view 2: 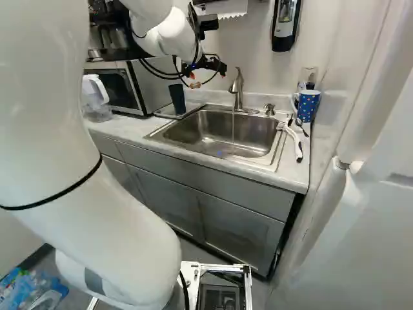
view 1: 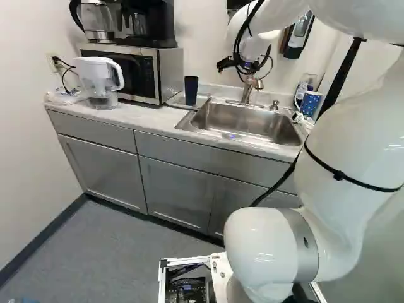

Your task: Rinse the cup and place it in the tray

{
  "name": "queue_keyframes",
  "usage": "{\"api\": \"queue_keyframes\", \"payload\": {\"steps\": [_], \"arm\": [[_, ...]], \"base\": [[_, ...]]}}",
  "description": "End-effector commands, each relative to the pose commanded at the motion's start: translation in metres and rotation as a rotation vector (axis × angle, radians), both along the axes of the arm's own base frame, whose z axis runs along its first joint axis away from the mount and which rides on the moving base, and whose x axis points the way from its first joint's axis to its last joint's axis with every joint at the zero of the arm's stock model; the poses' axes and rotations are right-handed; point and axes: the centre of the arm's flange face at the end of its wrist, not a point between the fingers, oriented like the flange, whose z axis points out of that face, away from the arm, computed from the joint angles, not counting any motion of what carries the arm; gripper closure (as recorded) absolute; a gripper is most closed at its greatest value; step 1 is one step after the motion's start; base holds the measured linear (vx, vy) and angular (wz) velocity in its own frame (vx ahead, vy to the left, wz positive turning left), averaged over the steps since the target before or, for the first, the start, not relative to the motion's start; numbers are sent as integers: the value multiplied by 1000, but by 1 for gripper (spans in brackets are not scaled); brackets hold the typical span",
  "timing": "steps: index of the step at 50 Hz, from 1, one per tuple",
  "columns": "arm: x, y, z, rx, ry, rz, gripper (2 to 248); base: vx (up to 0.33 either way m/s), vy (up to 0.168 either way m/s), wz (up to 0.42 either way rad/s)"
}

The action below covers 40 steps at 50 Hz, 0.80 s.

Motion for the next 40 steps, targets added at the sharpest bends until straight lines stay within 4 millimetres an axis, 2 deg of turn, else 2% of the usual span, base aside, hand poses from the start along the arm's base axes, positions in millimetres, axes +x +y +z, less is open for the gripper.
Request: {"api": "queue_keyframes", "payload": {"steps": [40], "arm": [[-26, 0, -15, 19, 203, -19, 3]], "base": [[0, 0, 0]]}}
